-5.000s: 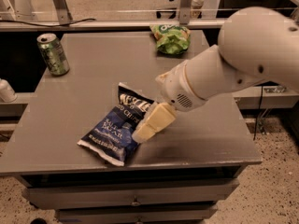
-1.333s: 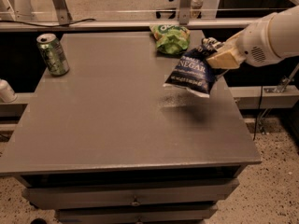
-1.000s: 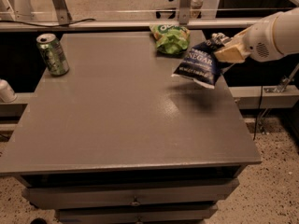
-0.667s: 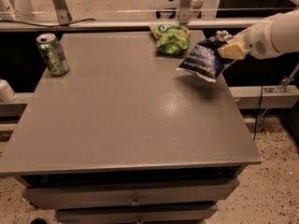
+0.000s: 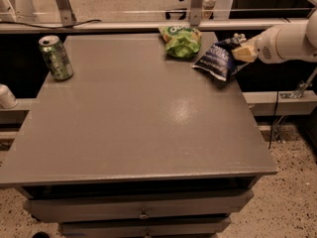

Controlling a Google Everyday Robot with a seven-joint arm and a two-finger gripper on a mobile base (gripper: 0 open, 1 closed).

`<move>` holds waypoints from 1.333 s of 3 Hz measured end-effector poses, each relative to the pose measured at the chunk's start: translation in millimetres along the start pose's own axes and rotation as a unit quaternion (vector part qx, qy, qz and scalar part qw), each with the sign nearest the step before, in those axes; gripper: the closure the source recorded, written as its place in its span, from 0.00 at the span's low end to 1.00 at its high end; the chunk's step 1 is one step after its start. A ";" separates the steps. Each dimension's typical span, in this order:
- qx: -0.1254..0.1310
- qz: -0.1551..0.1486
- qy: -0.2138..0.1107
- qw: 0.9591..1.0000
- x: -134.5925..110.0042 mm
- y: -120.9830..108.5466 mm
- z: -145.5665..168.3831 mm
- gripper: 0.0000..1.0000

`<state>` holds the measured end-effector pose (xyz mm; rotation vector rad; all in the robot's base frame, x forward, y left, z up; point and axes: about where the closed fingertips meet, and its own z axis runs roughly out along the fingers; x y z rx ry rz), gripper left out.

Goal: Move blue chip bag near green rice chip bag

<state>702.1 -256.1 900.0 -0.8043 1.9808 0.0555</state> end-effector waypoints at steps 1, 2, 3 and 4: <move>0.013 0.022 -0.005 1.000 3.5 -8.2 24.9 0.82; 0.012 0.041 -0.008 0.999 4.5 -3.6 44.6 0.59; 0.002 0.057 -0.010 0.998 1.8 5.7 57.8 0.35; -0.012 0.066 -0.015 0.998 -3.9 17.0 64.3 0.12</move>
Offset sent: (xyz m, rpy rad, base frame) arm 0.0481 0.0210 -0.0412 0.1090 0.0202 -0.0839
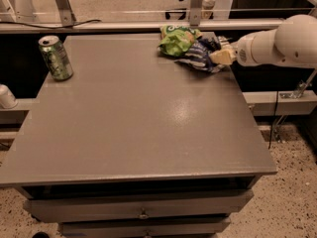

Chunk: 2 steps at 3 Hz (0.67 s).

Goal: Move blue chip bag near green rice chip bag

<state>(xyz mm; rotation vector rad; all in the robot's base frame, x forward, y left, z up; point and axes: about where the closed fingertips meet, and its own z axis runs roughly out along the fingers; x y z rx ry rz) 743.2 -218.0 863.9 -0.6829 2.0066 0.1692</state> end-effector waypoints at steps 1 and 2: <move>-0.014 0.006 -0.005 1.000 -6.4 11.1 2.5 0.00; -0.019 0.007 -0.009 1.000 -11.8 15.3 -2.3 0.00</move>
Offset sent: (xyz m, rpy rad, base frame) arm -0.0087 0.0209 0.0169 0.0461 0.0040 0.0363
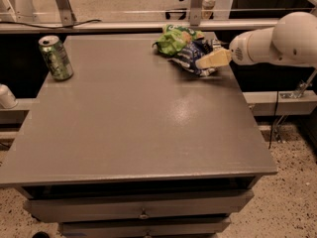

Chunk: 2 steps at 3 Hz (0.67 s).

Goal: Move blue chip bag near green rice chip bag

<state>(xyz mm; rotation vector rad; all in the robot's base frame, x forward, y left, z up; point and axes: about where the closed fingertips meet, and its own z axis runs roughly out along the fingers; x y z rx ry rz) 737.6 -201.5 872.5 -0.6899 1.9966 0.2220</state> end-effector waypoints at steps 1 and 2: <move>0.001 -0.001 -0.003 1.000 -3.2 -3.2 -19.0 0.00; -0.002 -0.013 -0.005 1.000 -4.6 -5.9 -54.1 0.00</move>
Offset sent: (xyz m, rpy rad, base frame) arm -0.0702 -0.0543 0.0615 -0.0328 -0.0348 0.0380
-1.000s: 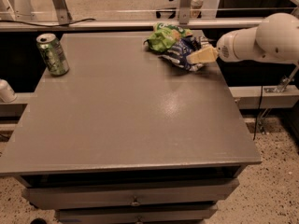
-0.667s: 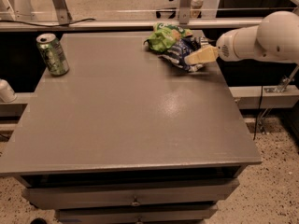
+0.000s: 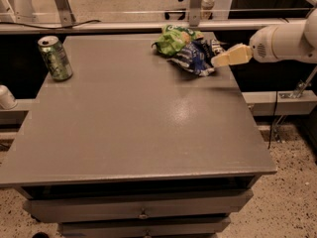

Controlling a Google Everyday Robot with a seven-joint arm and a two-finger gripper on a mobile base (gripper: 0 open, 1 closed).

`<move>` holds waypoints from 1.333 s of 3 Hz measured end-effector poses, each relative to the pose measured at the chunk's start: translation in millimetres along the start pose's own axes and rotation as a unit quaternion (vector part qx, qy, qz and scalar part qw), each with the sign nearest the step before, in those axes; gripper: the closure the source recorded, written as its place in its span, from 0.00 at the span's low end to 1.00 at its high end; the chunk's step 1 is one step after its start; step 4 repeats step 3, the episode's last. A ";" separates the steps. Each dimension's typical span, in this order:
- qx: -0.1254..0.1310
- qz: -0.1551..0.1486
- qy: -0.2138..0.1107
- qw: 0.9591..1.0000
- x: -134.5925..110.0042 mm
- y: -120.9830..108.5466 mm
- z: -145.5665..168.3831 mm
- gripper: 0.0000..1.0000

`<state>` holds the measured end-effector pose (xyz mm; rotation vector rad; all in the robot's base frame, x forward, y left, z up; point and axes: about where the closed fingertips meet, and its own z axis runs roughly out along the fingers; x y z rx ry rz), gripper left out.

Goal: Move blue chip bag near green rice chip bag

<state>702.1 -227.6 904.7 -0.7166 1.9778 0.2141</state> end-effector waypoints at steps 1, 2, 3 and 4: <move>-0.019 -0.024 -0.006 1.000 -5.0 1.3 -39.9 0.00; -0.058 -0.050 -0.015 0.997 -6.6 8.3 -77.3 0.00; -0.071 -0.055 -0.010 0.996 -4.3 15.0 -78.3 0.00; -0.071 -0.055 -0.010 0.996 -4.3 15.0 -78.3 0.00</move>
Offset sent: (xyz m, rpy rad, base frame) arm -0.1037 -0.0418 0.0674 -0.0213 -0.0272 0.2719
